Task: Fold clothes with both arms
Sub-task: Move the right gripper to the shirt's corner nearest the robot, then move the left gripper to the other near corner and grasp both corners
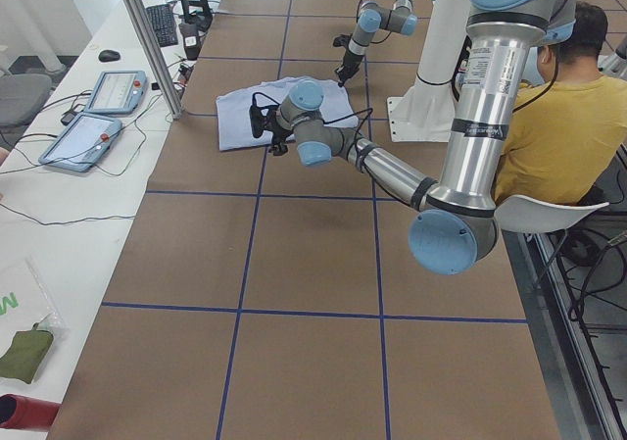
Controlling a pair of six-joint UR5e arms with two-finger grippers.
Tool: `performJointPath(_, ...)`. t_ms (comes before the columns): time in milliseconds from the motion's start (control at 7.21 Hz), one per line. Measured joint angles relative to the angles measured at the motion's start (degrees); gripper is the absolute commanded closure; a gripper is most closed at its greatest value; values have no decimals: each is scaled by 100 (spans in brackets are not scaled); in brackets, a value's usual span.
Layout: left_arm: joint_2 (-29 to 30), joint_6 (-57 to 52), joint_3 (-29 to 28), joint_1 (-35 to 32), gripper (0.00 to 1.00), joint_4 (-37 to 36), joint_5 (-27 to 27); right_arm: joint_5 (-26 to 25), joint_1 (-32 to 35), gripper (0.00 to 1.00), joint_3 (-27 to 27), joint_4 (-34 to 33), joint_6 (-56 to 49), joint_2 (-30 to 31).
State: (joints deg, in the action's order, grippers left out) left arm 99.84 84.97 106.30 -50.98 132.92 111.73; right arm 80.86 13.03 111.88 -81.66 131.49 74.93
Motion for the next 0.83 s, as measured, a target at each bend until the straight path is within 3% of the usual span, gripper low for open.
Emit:
performJointPath(416,-22,241,45,1,23,5,6,17,8,100,311,-73,60,124)
performJointPath(832,-248,1177,538,223,23,21,7,-4,-399,100,936,-775,484,146)
